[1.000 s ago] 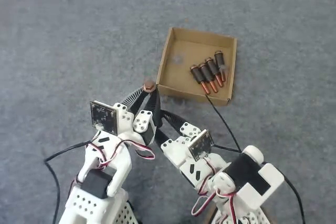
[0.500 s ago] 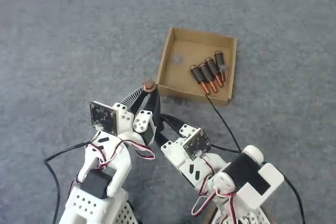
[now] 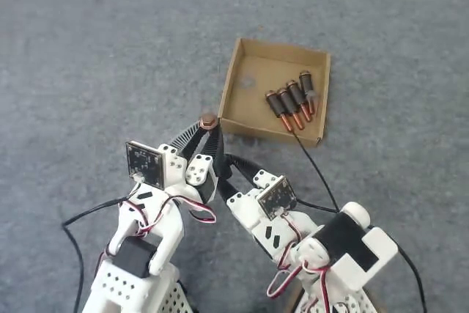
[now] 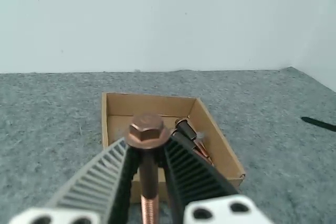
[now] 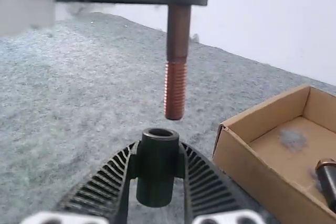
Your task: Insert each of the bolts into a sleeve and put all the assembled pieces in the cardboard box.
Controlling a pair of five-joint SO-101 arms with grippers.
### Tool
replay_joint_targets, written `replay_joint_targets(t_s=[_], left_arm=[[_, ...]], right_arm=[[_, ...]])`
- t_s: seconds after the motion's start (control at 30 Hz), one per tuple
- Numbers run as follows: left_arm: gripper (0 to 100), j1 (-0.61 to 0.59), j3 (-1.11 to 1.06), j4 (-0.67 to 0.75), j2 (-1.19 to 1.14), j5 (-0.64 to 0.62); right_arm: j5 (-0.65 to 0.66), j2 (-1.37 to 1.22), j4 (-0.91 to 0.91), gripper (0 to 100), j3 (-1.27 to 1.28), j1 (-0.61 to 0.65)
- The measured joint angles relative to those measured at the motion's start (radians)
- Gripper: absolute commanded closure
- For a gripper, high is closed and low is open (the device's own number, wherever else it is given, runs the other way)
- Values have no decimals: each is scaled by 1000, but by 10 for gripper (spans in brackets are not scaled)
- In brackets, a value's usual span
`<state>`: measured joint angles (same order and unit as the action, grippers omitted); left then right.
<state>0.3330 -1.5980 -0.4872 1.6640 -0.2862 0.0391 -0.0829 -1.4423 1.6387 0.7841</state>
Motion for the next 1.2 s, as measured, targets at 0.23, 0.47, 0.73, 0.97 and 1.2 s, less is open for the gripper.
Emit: replay_joint_targets(t_s=[0.23, 0.47, 0.73, 0.97, 1.2], left_arm=[[987, 0, 0, 0, 0, 0], [987, 0, 0, 0, 0, 0], [987, 2, 0, 0, 0, -5], [987, 5, -14, 0, 0, -5], [987, 31, -41, 0, 0, 0]], right_arm=[[0, 0, 0, 992, 0, -2], [0, 0, -41, 992, 0, -2], [0, 0, -48, 992, -15, -31], [0, 0, -48, 992, -28, -41], [3, -2, -48, 992, -26, -41]])
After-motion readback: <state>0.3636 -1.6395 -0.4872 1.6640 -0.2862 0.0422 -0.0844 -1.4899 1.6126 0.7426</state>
